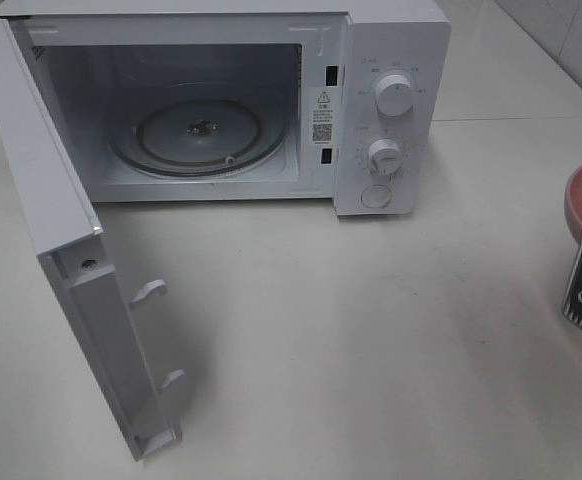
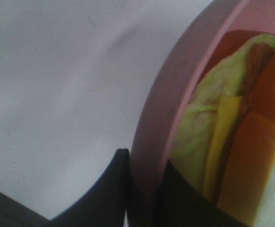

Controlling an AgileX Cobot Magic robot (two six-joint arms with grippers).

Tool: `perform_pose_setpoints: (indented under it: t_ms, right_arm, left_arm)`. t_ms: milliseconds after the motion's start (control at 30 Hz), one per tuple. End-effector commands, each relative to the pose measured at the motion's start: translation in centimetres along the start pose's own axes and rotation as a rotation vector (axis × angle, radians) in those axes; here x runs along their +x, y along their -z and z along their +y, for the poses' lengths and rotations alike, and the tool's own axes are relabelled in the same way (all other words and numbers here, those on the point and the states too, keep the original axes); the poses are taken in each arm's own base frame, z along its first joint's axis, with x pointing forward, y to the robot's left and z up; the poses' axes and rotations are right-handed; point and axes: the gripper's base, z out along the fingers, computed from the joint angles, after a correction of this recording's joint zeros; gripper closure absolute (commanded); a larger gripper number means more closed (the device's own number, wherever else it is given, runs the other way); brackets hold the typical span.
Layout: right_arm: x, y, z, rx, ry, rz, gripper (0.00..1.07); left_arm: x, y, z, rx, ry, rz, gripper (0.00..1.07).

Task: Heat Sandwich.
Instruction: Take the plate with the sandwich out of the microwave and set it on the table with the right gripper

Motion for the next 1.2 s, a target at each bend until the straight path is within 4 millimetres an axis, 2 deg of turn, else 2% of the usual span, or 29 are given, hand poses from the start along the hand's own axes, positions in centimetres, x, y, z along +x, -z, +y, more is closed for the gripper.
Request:
perform_pose_setpoints:
  t_ms: [33,367,533,833,1067,1200]
  right_arm:
    - [0.5,0.1,-0.4,0.032,-0.038,0.04,1.05]
    - [0.6,0.0,-0.4,0.039,-0.204,0.058,1.04]
    - [0.1,-0.7,0.0,0.034,-0.21,0.113,1.04]
    - [-2.7,-1.9,-0.3,0.046,-0.312,0.176,1.03]
    - [-5.6,-3.6,-0.4,0.097,-0.443,0.231,1.02]
    - [-6.7,-4.6,0.0,0.111,-0.462,0.276,1.01]
  left_arm:
    - [0.1,0.2,0.0,-0.001,0.006,-0.026,0.06]
    - [0.1,0.2,0.0,-0.001,0.006,-0.026,0.06]
    - [0.1,0.2,0.0,-0.001,0.006,-0.026,0.06]
    - [0.1,0.2,0.0,-0.001,0.006,-0.026,0.06]
    - [0.1,0.2,0.0,-0.001,0.006,-0.026,0.06]
    - [0.1,0.2,0.0,-0.001,0.006,-0.026,0.06]
